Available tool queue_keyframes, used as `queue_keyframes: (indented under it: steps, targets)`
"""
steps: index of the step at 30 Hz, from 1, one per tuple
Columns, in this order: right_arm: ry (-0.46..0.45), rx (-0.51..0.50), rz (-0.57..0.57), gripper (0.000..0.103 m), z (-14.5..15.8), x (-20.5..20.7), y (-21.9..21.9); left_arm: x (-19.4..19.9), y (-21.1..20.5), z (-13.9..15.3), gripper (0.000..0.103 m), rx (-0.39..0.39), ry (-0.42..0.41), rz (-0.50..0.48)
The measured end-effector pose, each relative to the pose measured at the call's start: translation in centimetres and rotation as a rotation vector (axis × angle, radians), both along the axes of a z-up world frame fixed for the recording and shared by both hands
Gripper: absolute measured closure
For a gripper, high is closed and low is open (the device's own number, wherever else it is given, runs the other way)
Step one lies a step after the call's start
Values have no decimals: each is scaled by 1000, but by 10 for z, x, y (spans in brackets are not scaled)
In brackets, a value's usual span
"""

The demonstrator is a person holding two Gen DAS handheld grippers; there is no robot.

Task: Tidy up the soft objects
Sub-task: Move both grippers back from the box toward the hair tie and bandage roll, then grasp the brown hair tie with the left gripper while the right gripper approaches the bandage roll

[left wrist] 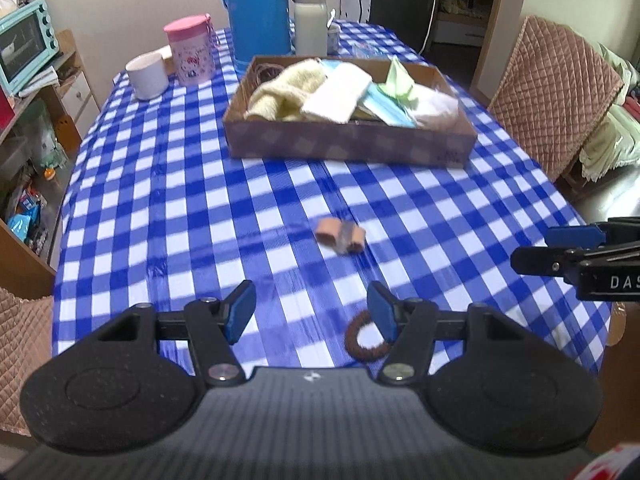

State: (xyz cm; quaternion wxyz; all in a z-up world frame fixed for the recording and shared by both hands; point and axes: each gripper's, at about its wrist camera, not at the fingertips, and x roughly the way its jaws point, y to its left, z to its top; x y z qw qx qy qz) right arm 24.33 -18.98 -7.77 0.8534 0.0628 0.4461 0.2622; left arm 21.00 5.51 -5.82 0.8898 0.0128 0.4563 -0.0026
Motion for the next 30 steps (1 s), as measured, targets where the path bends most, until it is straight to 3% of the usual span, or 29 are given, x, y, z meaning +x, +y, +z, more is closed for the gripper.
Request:
queue_keyframes:
  steps: [16, 30]
  targets:
    - [69, -65, 16, 39, -29, -10, 8, -5, -16, -34, 44, 3, 90, -22]
    - [112, -97, 10, 39, -49, -7, 11, -9, -25, -59, 44, 34, 64, -95]
